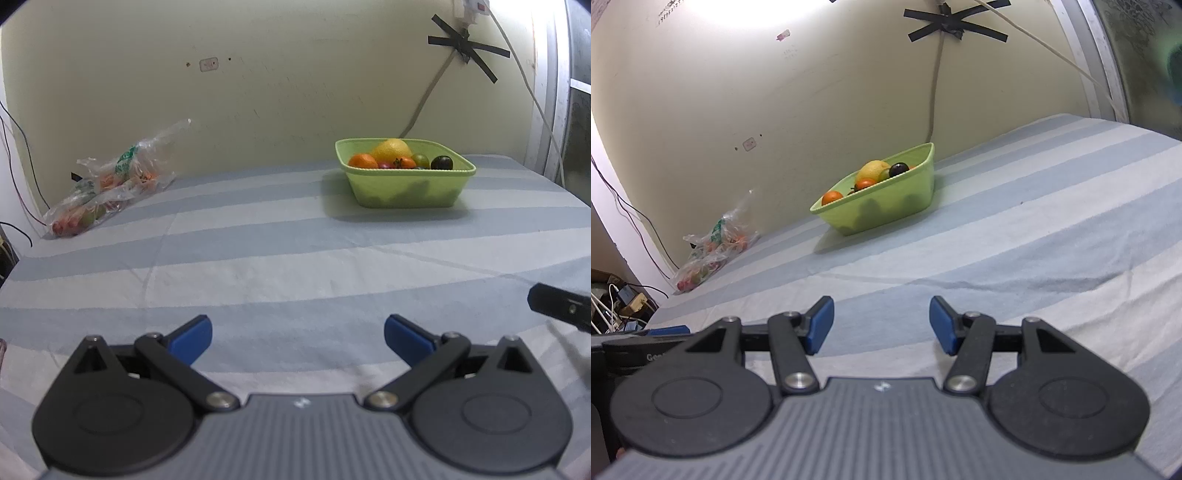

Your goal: Organize fruits

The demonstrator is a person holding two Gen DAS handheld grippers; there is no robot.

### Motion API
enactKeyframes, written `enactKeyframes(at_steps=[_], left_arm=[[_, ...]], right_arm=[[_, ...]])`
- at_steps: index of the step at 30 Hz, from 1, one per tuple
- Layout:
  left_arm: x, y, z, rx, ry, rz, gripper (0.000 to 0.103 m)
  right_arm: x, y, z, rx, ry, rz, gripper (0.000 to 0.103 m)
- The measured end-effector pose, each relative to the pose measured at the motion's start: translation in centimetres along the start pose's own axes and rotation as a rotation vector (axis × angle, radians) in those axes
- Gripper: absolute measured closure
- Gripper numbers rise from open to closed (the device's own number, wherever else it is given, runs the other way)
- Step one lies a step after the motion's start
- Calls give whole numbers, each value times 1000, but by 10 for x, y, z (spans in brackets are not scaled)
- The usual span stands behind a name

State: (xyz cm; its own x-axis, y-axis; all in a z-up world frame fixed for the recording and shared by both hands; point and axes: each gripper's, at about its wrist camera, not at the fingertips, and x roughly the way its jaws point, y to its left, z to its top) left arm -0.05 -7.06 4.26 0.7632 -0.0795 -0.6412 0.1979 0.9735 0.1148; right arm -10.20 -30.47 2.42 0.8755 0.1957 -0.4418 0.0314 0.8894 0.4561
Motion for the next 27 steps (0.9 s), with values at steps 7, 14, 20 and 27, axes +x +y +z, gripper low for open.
enactKeyframes(at_steps=[7,14,20,27], left_arm=[[2,-1,-1,1,13,-3,0],[3,-2,-2,-2,28,-5,0],[4,-2,-2,-1,30,-6,0],[6,-3,-3,-1,40,-10,0]], right_arm=[[0,0,0,-1,0,2,43],[0,0,0,0,-1,0,43],[0,0,0,1,-1,0,43],[0,0,-1,5,-1,-2,43]])
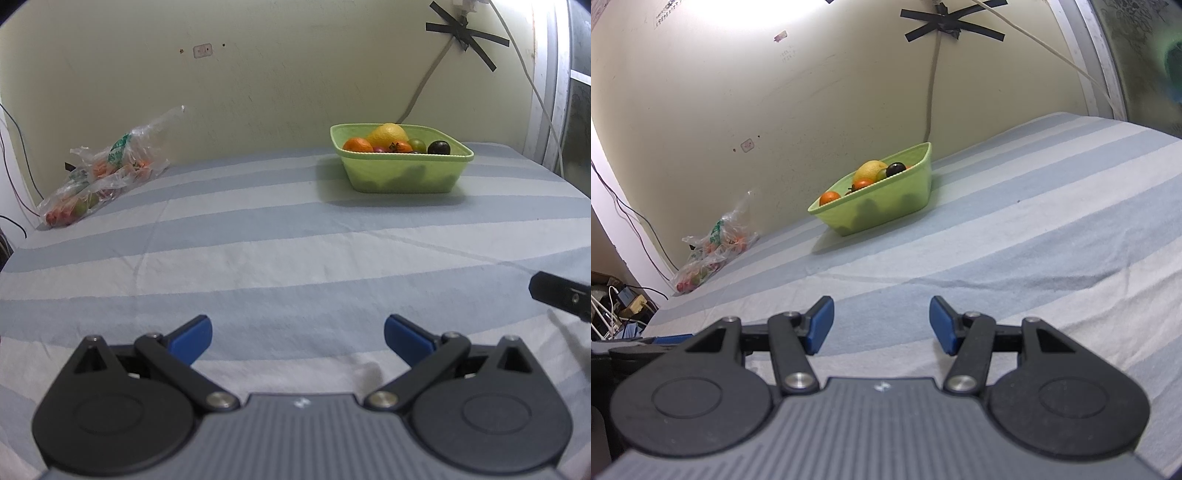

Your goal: Organize fruits

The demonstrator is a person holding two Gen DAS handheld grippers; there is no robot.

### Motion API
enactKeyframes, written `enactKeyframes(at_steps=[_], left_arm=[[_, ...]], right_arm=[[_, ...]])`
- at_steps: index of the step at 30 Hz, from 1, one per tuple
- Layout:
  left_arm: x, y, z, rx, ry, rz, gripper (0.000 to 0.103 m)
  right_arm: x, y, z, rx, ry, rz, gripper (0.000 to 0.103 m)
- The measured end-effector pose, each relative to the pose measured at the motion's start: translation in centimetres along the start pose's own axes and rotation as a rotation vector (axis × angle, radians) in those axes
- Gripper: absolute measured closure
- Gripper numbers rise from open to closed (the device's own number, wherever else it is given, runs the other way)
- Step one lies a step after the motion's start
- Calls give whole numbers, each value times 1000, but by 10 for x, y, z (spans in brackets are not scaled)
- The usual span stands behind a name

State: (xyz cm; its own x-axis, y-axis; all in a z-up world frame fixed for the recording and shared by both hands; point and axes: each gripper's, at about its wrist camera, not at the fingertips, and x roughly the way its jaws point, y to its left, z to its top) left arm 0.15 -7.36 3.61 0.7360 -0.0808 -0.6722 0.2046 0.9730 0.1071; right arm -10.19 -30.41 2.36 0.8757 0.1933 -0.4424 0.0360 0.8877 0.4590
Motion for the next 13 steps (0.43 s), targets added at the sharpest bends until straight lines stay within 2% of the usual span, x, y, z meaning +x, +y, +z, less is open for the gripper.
enactKeyframes(at_steps=[13], left_arm=[[-2,2,0,-21,-11,-48,0]], right_arm=[[0,0,-2,-3,-1,-2,43]])
